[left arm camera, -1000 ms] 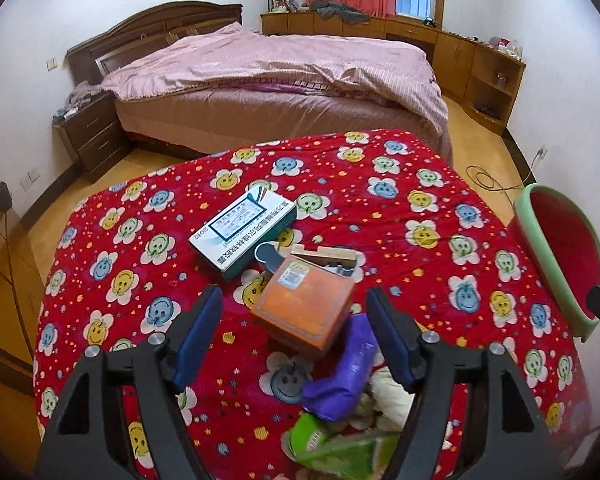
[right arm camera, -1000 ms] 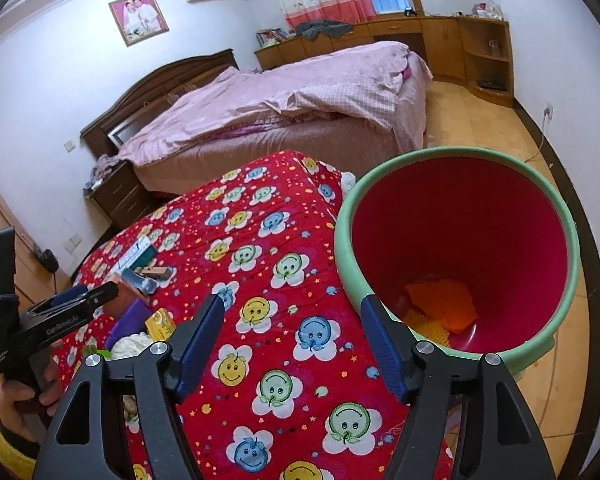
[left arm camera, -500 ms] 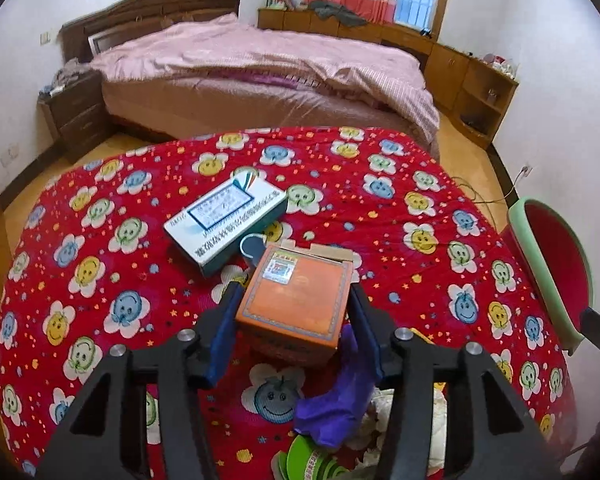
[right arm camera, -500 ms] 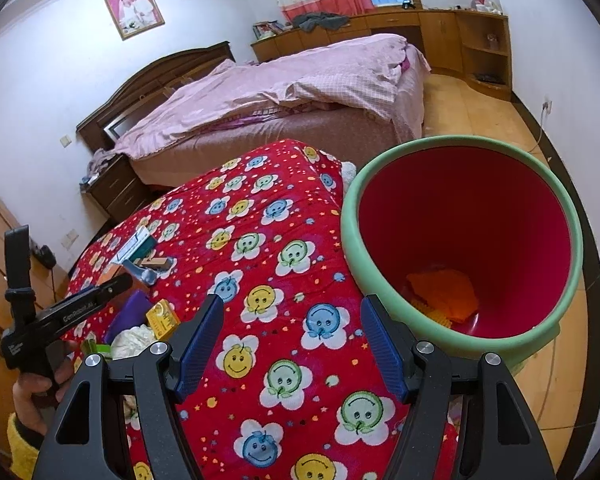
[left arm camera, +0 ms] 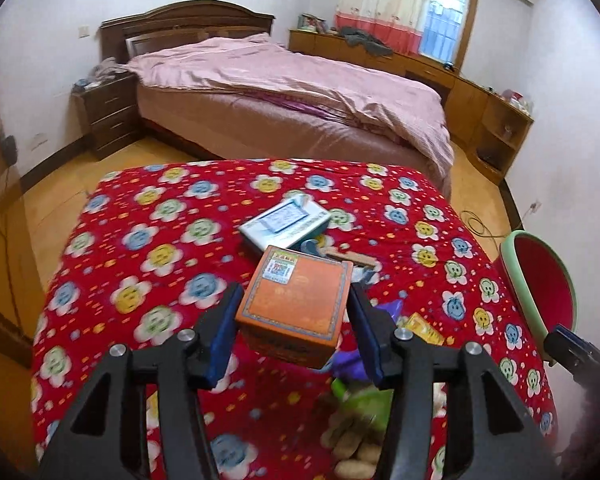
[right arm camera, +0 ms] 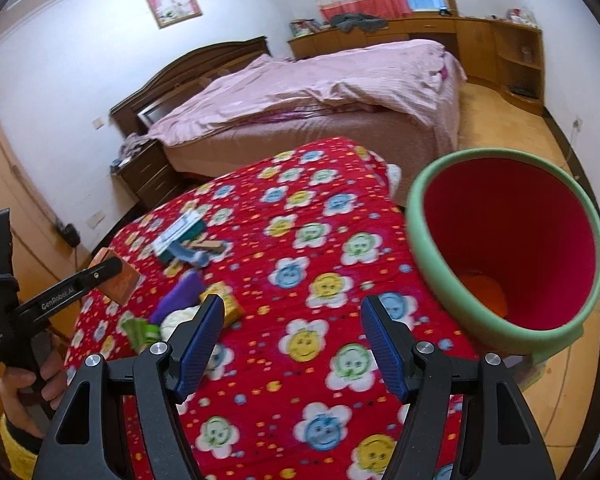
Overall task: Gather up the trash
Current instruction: 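Lift the orange box with the left tool while the right tool grasps the green snack wrapper, then carry the orange box with the left tool while the right tool carries the green wrapper to the bucket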
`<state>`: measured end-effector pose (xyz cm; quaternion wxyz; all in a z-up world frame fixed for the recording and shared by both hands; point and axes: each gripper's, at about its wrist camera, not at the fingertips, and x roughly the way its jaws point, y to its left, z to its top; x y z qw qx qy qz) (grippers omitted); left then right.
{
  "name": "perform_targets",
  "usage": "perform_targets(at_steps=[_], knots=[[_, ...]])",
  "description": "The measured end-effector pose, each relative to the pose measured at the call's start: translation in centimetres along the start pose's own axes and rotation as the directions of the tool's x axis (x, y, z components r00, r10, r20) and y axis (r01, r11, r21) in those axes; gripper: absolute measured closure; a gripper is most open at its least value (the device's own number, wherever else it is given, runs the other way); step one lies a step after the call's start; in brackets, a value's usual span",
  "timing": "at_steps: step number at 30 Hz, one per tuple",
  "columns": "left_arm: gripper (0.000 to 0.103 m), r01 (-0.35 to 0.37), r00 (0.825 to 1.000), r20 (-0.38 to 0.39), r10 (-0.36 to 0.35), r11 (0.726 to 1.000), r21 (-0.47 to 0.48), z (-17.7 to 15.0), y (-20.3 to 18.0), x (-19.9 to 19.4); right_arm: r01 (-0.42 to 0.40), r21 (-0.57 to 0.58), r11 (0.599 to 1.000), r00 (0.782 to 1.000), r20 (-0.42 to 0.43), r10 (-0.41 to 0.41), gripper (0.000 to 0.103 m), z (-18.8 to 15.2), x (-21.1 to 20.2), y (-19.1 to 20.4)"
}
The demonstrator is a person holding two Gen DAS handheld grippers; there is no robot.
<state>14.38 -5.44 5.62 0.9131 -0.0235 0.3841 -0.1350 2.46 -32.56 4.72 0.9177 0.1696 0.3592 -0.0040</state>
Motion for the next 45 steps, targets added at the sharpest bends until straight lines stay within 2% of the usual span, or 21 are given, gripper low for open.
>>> perform_targets(at_steps=[10, 21, 22, 26, 33, 35, 37, 45], knots=[[0.049, -0.084, 0.996, 0.010, 0.085, 0.993, -0.082, -3.2, 3.4, -4.2, -0.071, -0.113, 0.991, 0.997, -0.020, 0.069, 0.031, -0.8, 0.1, 5.2], [0.049, -0.106, 0.994, -0.007, 0.106, 0.982, -0.155, -6.7, 6.2, -6.4, -0.170, -0.182, 0.968, 0.982, -0.115, 0.151, 0.031, -3.5, 2.3, 9.9], [0.049, -0.106, 0.994, -0.008, 0.106, 0.981, -0.160, -6.9, 6.5, -6.5, -0.176, -0.185, 0.967, 0.980, -0.124, 0.154, 0.033, -3.8, 2.6, 10.3], [0.049, -0.104, 0.995, -0.012, 0.104, 0.978, -0.183, -8.0, 7.6, -6.8, -0.190, -0.222, 0.956, 0.974, -0.168, 0.154, 0.054, -4.9, 4.0, 11.8], [0.049, -0.095, 0.995, -0.024, 0.092, 0.973, -0.211, -9.5, 8.9, -6.9, -0.165, -0.265, 0.950, 0.975, -0.189, 0.116, 0.062, -6.0, 6.0, 13.4], [0.049, -0.092, 0.996, -0.027, 0.088, 0.971, -0.220, -9.7, 9.2, -7.0, -0.147, -0.269, 0.952, 0.978, -0.185, 0.099, 0.081, -6.0, 6.4, 13.5], [0.049, -0.085, 0.996, -0.022, 0.082, 0.971, -0.223, -9.9, 9.3, -7.2, -0.140, -0.271, 0.952, 0.979, -0.181, 0.093, 0.090, -5.9, 6.6, 13.5], [0.049, -0.076, 0.997, 0.006, 0.079, 0.972, -0.223, -10.2, 9.3, -8.7, -0.151, -0.258, 0.954, 0.986, -0.113, 0.125, 0.095, -5.7, 4.4, 13.3]])
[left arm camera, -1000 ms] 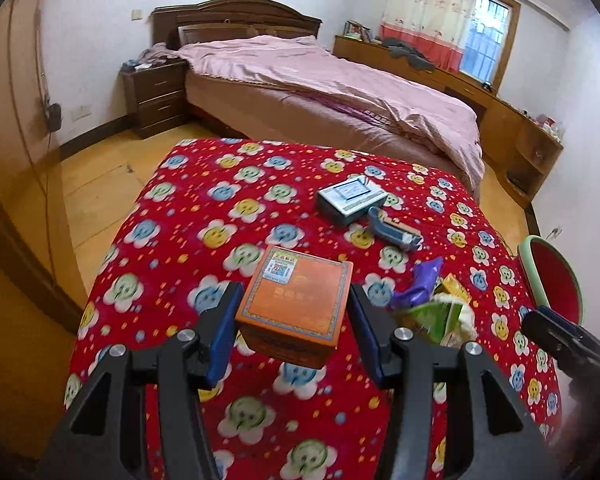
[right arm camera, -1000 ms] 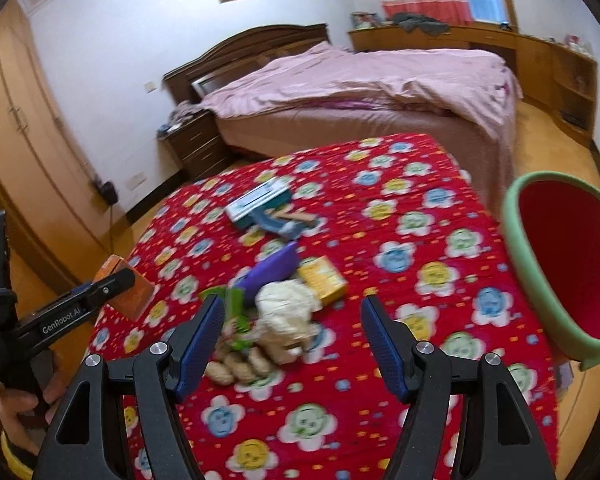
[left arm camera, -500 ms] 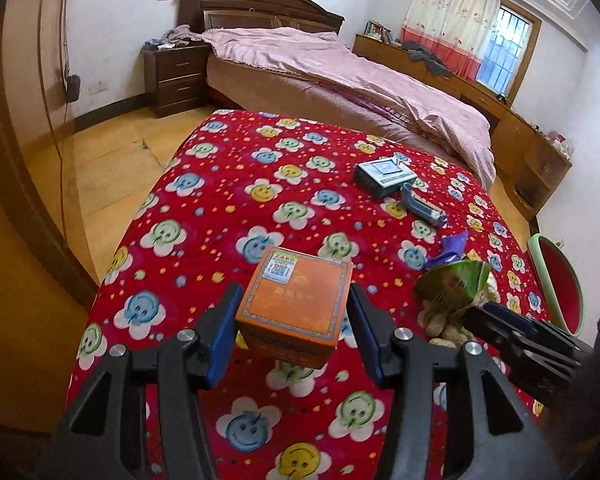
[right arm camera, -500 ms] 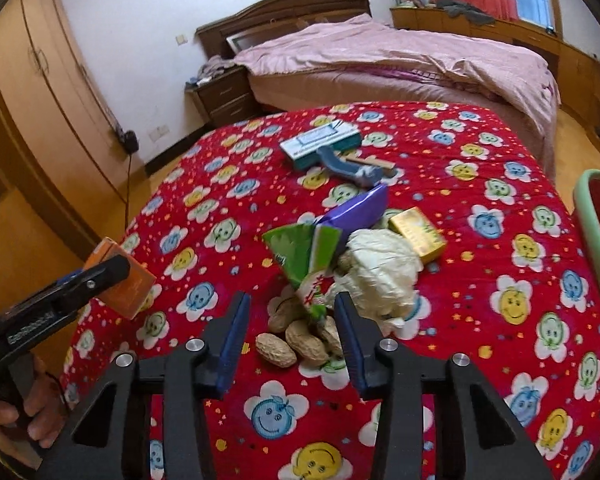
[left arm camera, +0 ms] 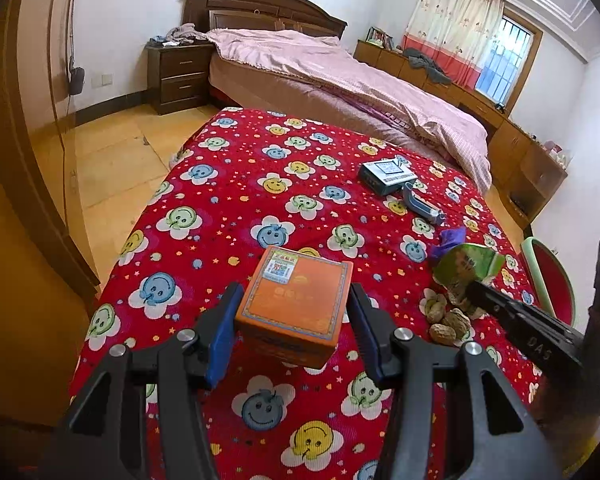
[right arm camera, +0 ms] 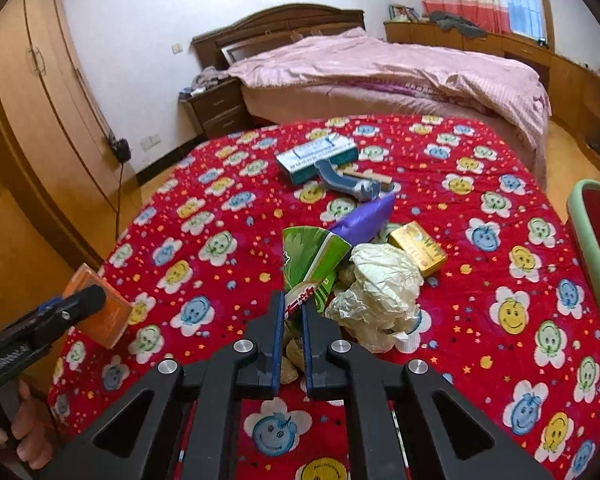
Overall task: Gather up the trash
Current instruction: 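Carry the orange box with the left tool while the right tool carries the green wrapper to the bucket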
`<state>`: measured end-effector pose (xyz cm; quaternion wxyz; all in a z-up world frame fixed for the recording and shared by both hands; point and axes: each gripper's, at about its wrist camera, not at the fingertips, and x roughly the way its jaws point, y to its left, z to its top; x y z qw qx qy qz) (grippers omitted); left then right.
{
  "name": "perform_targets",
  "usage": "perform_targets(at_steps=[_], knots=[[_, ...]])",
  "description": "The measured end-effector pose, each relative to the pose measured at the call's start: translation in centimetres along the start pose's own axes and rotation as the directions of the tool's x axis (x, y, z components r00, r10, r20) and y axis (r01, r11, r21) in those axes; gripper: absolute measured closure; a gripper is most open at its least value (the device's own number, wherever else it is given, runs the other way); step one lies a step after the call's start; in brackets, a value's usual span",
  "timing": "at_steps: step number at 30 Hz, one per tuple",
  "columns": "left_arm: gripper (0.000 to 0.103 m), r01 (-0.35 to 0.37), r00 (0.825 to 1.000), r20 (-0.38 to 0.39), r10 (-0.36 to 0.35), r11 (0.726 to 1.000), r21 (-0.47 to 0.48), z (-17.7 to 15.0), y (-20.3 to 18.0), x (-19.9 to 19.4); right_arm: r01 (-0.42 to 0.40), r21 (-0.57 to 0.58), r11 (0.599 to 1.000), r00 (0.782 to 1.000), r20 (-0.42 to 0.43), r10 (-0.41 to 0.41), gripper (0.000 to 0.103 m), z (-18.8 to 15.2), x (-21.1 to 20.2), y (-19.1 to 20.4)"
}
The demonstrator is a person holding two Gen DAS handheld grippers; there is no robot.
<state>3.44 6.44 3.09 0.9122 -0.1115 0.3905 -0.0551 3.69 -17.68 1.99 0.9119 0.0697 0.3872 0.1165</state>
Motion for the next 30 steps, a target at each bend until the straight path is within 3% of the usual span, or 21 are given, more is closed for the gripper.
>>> perform_targets(at_steps=[7, 15, 22, 30], knots=[[0.049, 0.036, 0.999, 0.025, -0.036, 0.999, 0.031, 0.5, -1.7, -1.5, -0.037, 0.028, 0.999, 0.995, 0.093, 0.034, 0.095, 0.5, -4.2, -0.6], [0.049, 0.128, 0.991, 0.029, -0.132, 0.986, 0.108, 1.6, -6.3, -2.8, -0.015, 0.084, 0.996, 0.981, 0.195, -0.001, 0.095, 0.8, -9.5, -3.1], [0.049, 0.202, 0.978, 0.015, -0.208, 0.962, 0.182, 2.5, -11.2, -3.1, 0.049, 0.140, 0.989, 0.957, 0.278, -0.087, 0.095, 0.7, -13.9, -6.9], [0.049, 0.303, 0.951, -0.017, -0.310, 0.916, 0.262, 3.4, -17.8, -2.4, 0.138, 0.233, 0.963, 0.927, 0.311, -0.208, 0.095, 0.8, -17.2, -12.2]])
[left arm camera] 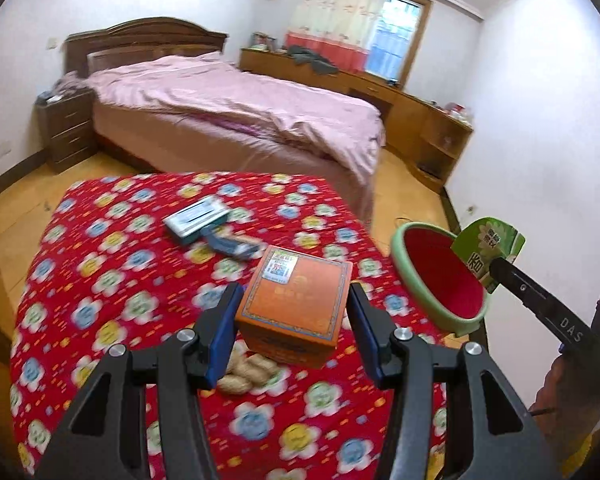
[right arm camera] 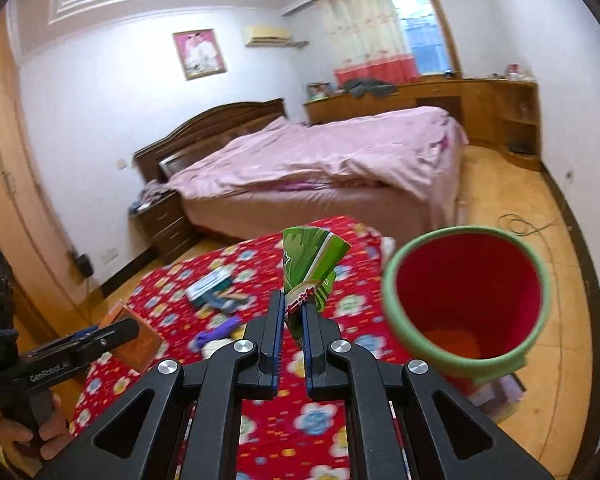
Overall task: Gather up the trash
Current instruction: 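Carry the orange box with the left tool while the right tool carries the green wrapper to the bucket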
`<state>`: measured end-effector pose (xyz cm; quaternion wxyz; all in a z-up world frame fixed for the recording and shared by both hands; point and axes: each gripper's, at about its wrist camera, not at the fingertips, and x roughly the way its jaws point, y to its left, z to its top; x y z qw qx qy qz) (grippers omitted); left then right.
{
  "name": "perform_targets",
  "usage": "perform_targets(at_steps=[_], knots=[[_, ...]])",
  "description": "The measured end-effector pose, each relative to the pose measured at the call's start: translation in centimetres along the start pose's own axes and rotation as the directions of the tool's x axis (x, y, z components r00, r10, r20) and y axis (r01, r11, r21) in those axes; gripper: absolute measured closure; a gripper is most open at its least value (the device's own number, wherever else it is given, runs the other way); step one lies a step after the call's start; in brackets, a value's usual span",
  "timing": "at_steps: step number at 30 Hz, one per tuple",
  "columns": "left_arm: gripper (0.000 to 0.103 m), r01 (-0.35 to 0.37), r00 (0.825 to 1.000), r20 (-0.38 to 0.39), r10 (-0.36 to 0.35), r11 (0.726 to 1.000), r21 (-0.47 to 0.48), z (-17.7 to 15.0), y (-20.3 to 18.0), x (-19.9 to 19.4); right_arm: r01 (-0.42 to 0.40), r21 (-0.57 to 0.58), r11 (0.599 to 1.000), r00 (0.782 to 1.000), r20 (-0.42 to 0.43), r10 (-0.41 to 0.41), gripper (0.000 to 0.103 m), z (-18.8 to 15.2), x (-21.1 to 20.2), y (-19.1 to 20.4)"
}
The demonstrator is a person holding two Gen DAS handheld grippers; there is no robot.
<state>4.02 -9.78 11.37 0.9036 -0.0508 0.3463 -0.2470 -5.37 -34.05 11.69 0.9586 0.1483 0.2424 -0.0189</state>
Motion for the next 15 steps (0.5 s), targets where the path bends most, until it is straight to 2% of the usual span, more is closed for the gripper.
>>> perform_targets(at_steps=[7, 15], knots=[[0.049, 0.084, 0.996, -0.021, -0.082, 0.995, 0.060, 1.7, -4.8, 3.1, 0.076, 0.060, 0.995, 0.997, 0.012, -0.076, 0.095, 0.7, 0.0, -4.6], [0.049, 0.161, 0.986, -0.065, -0.153, 0.979, 0.129, 2.7, -10.5, 7.9, 0.134, 0.121, 0.984, 0.991, -0.014, -0.133, 0.095, 0.3, 1.0, -8.9]])
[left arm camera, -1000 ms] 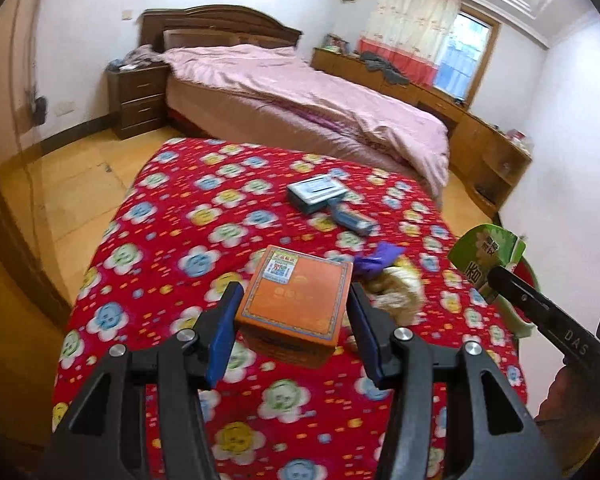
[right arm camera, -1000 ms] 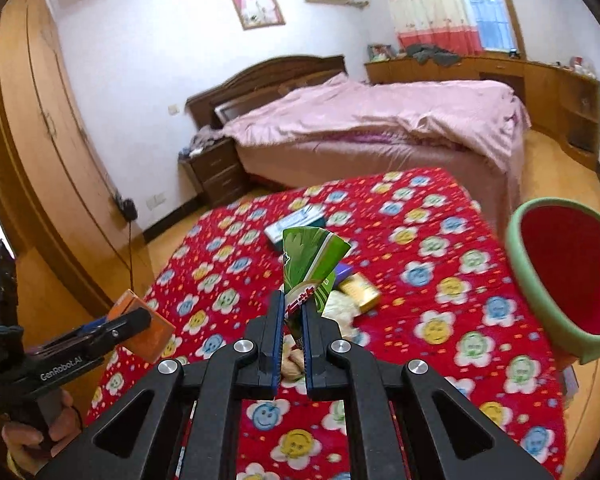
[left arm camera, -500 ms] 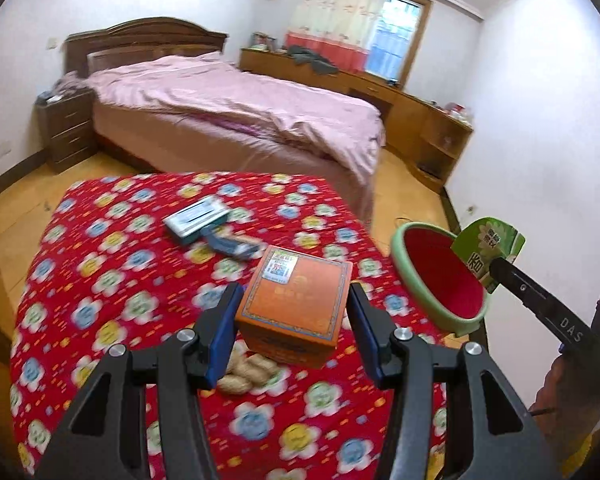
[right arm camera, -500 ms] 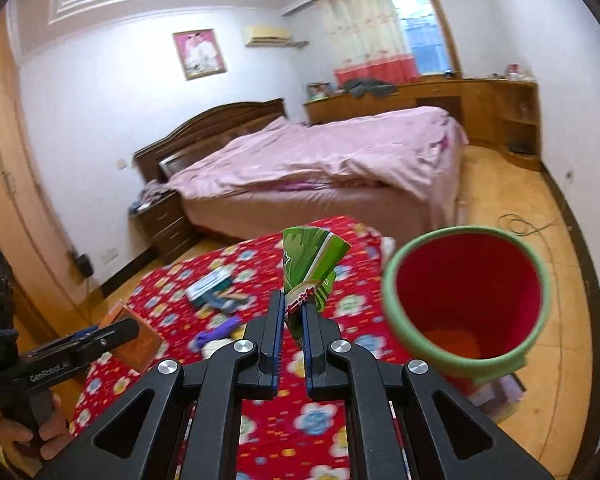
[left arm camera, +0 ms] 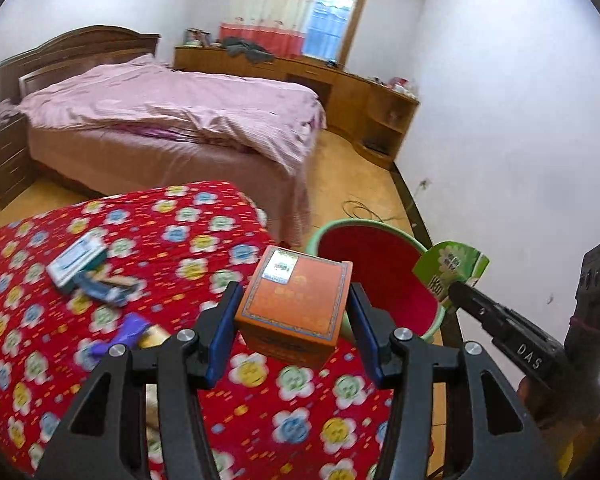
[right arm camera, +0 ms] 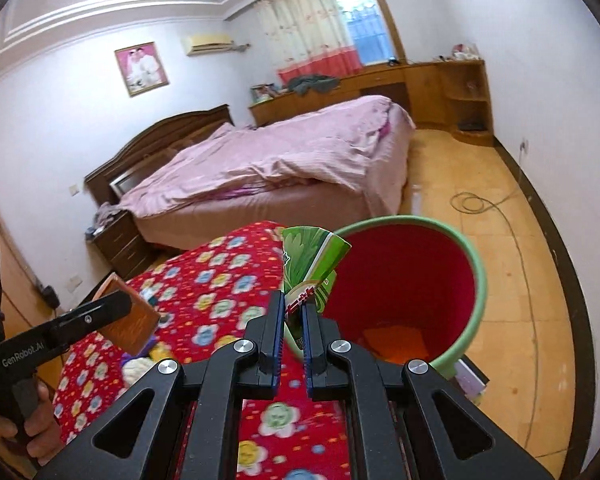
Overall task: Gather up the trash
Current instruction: 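Carry the orange box with the left tool while the right tool carries the green wrapper to the bucket, then open the left tool over the red bucket while the right tool releases the green wrapper into it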
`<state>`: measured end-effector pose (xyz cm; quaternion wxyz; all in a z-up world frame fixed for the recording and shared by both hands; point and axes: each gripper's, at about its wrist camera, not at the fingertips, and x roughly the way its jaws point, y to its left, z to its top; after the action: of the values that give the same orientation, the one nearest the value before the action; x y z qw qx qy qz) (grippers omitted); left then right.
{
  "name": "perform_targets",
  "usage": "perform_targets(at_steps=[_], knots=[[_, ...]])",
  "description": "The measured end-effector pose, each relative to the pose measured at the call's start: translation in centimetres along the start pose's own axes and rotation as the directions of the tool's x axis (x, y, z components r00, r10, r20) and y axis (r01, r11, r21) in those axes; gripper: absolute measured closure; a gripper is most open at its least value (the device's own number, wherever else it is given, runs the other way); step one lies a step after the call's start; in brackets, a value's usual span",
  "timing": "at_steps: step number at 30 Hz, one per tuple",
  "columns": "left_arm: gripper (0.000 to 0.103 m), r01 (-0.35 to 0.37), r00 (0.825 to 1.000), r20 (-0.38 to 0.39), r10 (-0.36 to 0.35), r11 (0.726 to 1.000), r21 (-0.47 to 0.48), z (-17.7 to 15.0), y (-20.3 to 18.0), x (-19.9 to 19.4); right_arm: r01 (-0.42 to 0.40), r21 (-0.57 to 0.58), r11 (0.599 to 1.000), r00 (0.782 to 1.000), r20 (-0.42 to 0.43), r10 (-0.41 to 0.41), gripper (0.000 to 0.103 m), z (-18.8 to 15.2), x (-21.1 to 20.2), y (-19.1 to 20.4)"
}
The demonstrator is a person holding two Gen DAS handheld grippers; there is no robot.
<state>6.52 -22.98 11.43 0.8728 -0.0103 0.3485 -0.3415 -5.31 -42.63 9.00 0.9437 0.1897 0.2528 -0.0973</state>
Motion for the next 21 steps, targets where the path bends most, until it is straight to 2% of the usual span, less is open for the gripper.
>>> perform_targets(at_steps=[12, 17, 21], knots=[[0.049, 0.074, 0.993, -0.099, -0.064, 0.992, 0.102, -0.1, -5.6, 8.7, 0.067, 0.096, 0.993, 0.997, -0.054, -0.062, 0.095, -0.8, 2.7, -6.2], [0.049, 0.097, 0.988, -0.133, -0.082, 0.990, 0.106, -0.3, -6.1, 11.6, 0.076, 0.124, 0.989, 0.994, -0.088, -0.065, 0.095, -1.6, 4.0, -7.8], [0.049, 0.082, 0.986, -0.152, -0.065, 0.990, 0.111, -0.4, -6.4, 13.0, 0.079, 0.133, 0.988, 0.993, -0.103, -0.066, 0.094, -2.1, 4.8, -8.5]])
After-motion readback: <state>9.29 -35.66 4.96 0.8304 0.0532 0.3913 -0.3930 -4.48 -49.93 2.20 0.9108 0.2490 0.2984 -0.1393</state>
